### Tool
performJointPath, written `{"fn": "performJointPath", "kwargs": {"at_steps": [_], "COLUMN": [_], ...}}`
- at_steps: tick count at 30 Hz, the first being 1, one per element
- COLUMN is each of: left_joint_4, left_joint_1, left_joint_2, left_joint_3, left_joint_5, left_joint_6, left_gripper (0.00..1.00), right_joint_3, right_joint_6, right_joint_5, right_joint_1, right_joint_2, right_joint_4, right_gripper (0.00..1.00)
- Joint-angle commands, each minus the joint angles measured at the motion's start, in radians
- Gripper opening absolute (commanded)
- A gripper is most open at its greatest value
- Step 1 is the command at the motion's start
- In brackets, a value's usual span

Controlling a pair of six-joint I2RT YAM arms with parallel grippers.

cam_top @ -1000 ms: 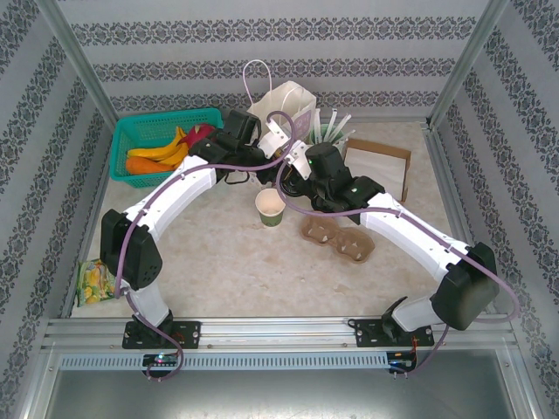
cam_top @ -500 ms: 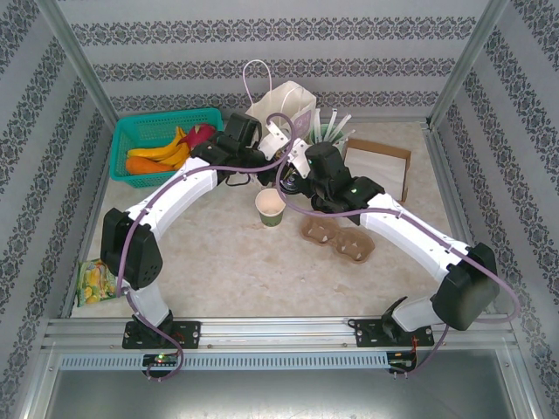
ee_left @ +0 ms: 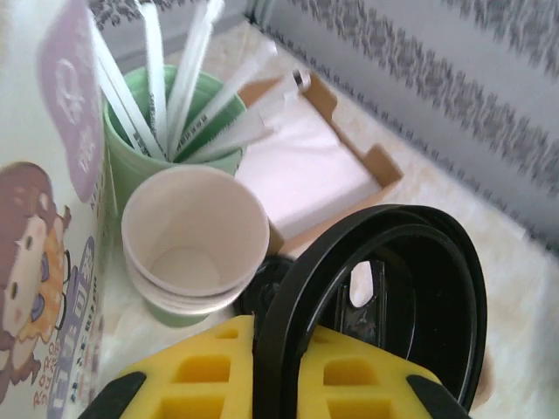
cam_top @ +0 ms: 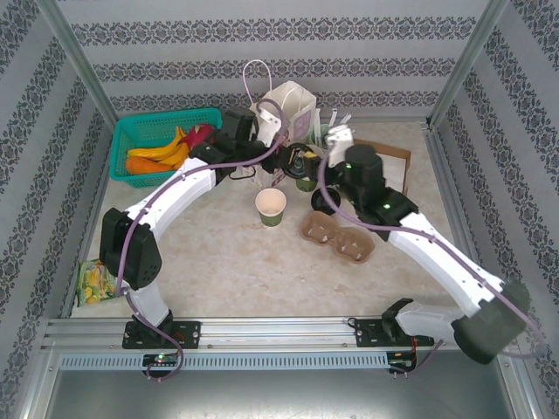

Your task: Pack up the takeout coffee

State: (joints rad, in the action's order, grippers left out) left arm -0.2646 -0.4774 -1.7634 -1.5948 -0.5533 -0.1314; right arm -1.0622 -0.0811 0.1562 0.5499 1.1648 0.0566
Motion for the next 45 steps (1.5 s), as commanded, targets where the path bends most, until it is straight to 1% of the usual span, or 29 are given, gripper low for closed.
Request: {"fn": "performJointPath", "kwargs": {"at_steps": [1,4,5,7,9,12,14,15,17,20,22,25,27,32,35,39,42,43,45], "left_joint_4": [0.291,0.454,0.497,0.588,0.726,0.906,0.988,1.012,1.029,1.041,1.041,1.057,1.044,1.058,1.037,1.030,1.023,1.017,1.018], "left_joint_1": [0.036,0.056,0.064,0.076,0.085,0.094,0.095,0.095,0.095,0.095,0.095,0.096,0.095,0.095,0.093,0.094,0.094,0.094,0.093], "left_joint_2": [0.049,0.054,0.055,0.055,0.039,-0.018,-0.051,-0.059,-0.058,-0.045,-0.042,-0.043,-0.045,-0.040,-0.039,-0.038,-0.032,-0.027,-0.024], "left_joint_3": [0.052,0.099,0.116,0.157,0.205,0.206,0.190,0.189,0.203,0.225,0.225,0.221,0.211,0.209,0.199,0.184,0.174,0.174,0.171], "left_joint_5": [-0.061,-0.050,-0.033,-0.001,0.011,-0.040,-0.064,-0.064,-0.048,-0.030,-0.033,-0.045,-0.056,-0.076,-0.096,-0.111,-0.114,-0.110,-0.105], "left_joint_6": [-0.336,-0.572,-0.658,-0.824,-1.015,-1.238,-1.321,-1.338,-1.345,-1.333,-1.328,-1.321,-1.310,-1.297,-1.279,-1.262,-1.237,-1.229,-1.220], "left_gripper": [0.00,0.00,0.00,0.00,0.00,0.00,0.00,0.00,0.00,0.00,0.00,0.00,0.00,0.00,0.00,0.00,0.00,0.00,0.00], "right_joint_3": [0.100,0.206,0.232,0.245,0.236,0.222,0.197,0.182,0.166,0.151,0.138,0.134,0.126,0.103,0.079,0.063,0.066,0.066,0.063], "right_joint_6": [-0.256,-0.331,-0.349,-0.370,-0.371,-0.382,-0.391,-0.393,-0.399,-0.354,-0.338,-0.349,-0.352,-0.339,-0.311,-0.304,-0.299,-0.301,-0.307], "right_joint_5": [-0.090,-0.087,-0.105,-0.165,-0.248,-0.321,-0.346,-0.333,-0.256,-0.185,-0.179,-0.143,-0.134,-0.088,-0.091,-0.039,-0.003,0.000,-0.004], "right_joint_1": [-0.040,-0.053,-0.057,-0.065,-0.066,-0.057,-0.054,-0.050,-0.032,-0.001,0.004,0.004,0.004,0.009,0.009,0.013,0.016,0.016,0.017], "right_joint_2": [-0.067,-0.117,-0.122,-0.106,-0.065,0.012,0.062,0.086,0.122,0.175,0.207,0.261,0.289,0.332,0.356,0.374,0.374,0.374,0.375], "right_joint_4": [-0.216,-0.403,-0.464,-0.534,-0.595,-0.702,-0.745,-0.760,-0.777,-0.849,-0.886,-0.987,-1.035,-1.098,-1.105,-1.115,-1.118,-1.118,-1.114], "right_gripper": [0.98,0.98,0.98,0.98,0.98,0.97,0.95,0.95,0.94,0.94,0.94,0.91,0.88,0.84,0.81,0.73,0.62,0.59,0.55]}}
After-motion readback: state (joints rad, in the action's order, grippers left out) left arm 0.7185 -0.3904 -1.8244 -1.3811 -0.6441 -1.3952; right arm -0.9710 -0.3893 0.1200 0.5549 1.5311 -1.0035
